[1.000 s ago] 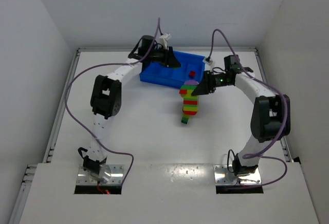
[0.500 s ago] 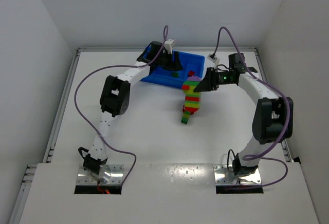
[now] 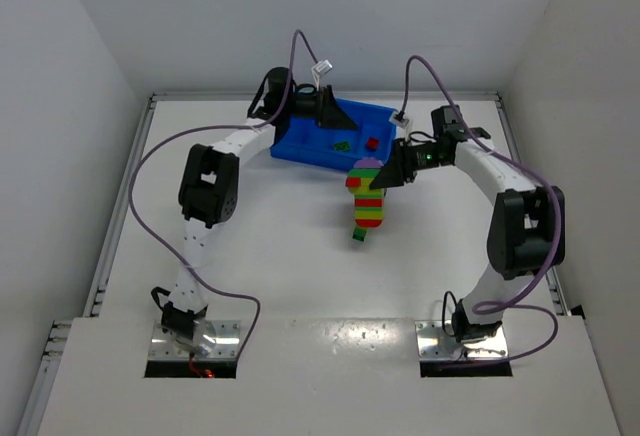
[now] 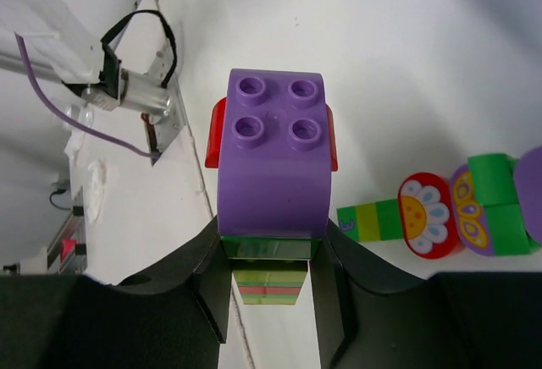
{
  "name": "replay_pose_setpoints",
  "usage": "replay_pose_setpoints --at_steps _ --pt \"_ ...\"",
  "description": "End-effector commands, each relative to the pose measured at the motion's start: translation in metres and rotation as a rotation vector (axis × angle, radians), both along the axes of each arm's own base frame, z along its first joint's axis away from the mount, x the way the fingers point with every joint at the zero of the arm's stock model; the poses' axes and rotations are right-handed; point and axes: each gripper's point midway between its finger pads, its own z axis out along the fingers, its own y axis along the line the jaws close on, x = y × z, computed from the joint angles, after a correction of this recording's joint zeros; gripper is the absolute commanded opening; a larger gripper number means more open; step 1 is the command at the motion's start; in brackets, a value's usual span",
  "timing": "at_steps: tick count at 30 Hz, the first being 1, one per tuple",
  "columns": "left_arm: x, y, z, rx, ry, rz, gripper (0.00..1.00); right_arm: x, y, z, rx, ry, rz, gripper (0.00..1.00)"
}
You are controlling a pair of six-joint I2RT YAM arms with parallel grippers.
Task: Sort the legos into containers by color
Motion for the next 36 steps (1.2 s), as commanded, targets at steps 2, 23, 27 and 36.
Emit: replay_pose_setpoints --at_steps 2,23,27,36 --pt "-0.075 0.012 0.060 -0.017 -0.059 -0.301 0.70 0.008 0.018 0.026 0.086 -0.104 0.097 0.02" --pt "-0.100 0.014 0.053 -0.009 -0.130 -0.336 0.66 0.020 0.051 0.052 0.167 -0.114 0.153 0.02" --pt "-0.104 0.015 0.054 -0.015 -0.128 -0.354 0.27 0.018 0.054 0.052 0.167 -0.113 0.162 0.02" --pt "-0.083 0.025 0.074 -0.015 -0.209 -0.281 0.00 0.008 0.056 0.035 0.155 -0.067 0.164 0.02"
